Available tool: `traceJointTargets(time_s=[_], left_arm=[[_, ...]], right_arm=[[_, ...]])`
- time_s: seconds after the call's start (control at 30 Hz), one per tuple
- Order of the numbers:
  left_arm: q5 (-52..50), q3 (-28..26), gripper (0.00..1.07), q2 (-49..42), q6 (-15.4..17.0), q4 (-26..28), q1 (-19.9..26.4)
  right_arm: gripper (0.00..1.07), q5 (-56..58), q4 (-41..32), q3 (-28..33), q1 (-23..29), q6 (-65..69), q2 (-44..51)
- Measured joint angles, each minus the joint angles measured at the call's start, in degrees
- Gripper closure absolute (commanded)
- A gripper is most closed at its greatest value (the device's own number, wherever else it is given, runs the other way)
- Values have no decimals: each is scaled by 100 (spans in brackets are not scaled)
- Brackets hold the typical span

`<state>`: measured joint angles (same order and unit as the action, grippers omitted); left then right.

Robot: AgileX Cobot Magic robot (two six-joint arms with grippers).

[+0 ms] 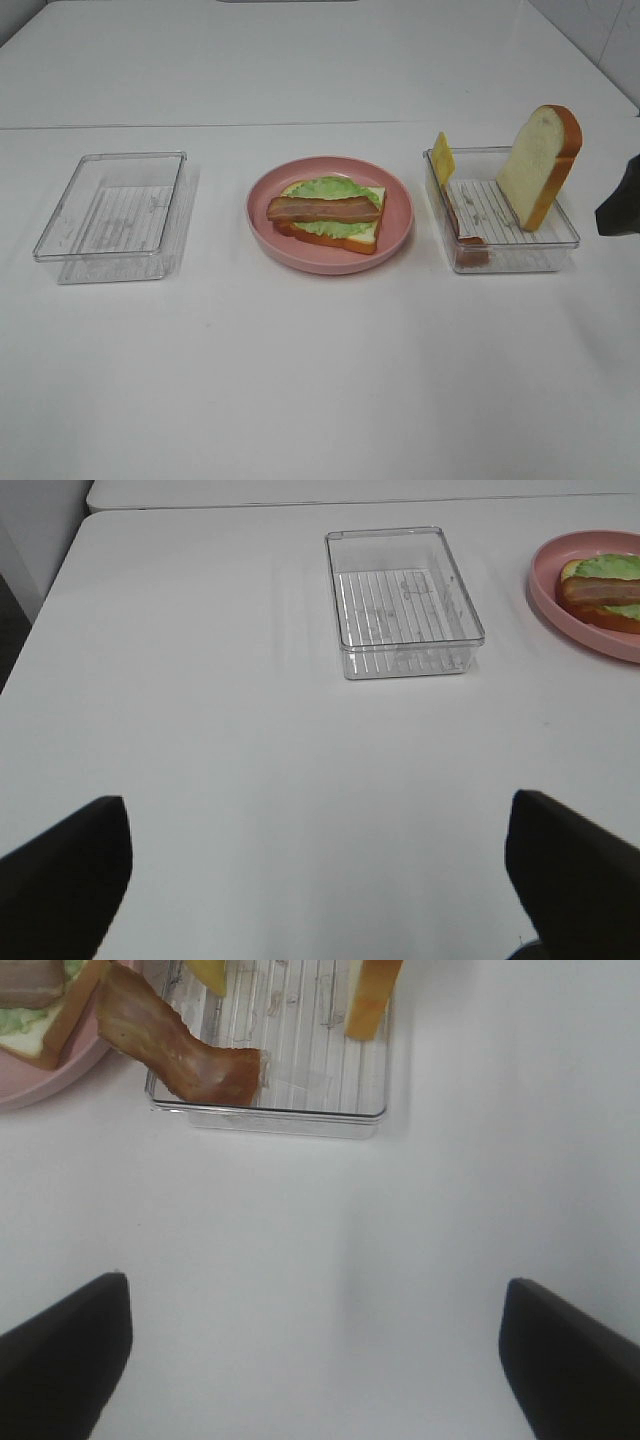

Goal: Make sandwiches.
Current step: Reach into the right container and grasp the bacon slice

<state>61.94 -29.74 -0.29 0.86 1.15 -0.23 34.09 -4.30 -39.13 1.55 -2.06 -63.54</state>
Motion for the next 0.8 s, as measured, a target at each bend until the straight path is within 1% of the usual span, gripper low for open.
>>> traceJointTargets(time_s=[0.03,0.07,0.13,0.17,0.2,0.23,0.27,0.3,0.33,0.37,0.43,0.47,0.53,0.6,0.63,0.67,0.7,0.8], left_arm=[[0,0,13,0,0,0,0],[0,0,13,0,0,0,0],[0,0,13,0,0,0,0],[0,0,13,0,0,0,0],[0,0,13,0,0,0,0],[0,0,13,0,0,0,0],[0,0,13,0,0,0,0],[0,0,13,0,0,0,0],[0,0,13,0,0,0,0],[0,0,13,0,0,0,0],[0,0,13,0,0,0,0],[0,0,13,0,0,0,0],[0,0,13,0,0,0,0],[0,0,13,0,0,0,0],[0,0,13,0,0,0,0],[0,0,13,0,0,0,0],[0,0,13,0,0,0,0],[0,0,13,0,0,0,0]], right_arm=[[11,0,0,0,0,0,0],[11,201,-120,-264,0,-132,-235],[11,298,-183,-378,0,-178,-350],[11,458,-264,-613,0,-252,-550],[11,539,-286,-733,0,-281,-659],[11,539,-286,-733,0,-281,-659],[11,653,-327,-963,0,-286,-859],[11,716,-344,-1066,0,-286,-974],[11,716,-344,-1066,0,-286,-974],[11,865,-372,-1249,0,-292,-1175],[11,928,-390,-1329,6,-292,-1289],[11,1037,-384,-1518,80,-292,-1495],[11,1094,-378,-1604,149,-292,-1570],[11,1186,-229,-1851,642,-138,-1908],[11,1186,-229,-1851,642,-138,-1908],[11,1197,-172,-1902,785,-57,-2005],[11,1209,-23,-2040,1043,206,-2212],[11,1226,57,-2120,1140,327,-2303]])
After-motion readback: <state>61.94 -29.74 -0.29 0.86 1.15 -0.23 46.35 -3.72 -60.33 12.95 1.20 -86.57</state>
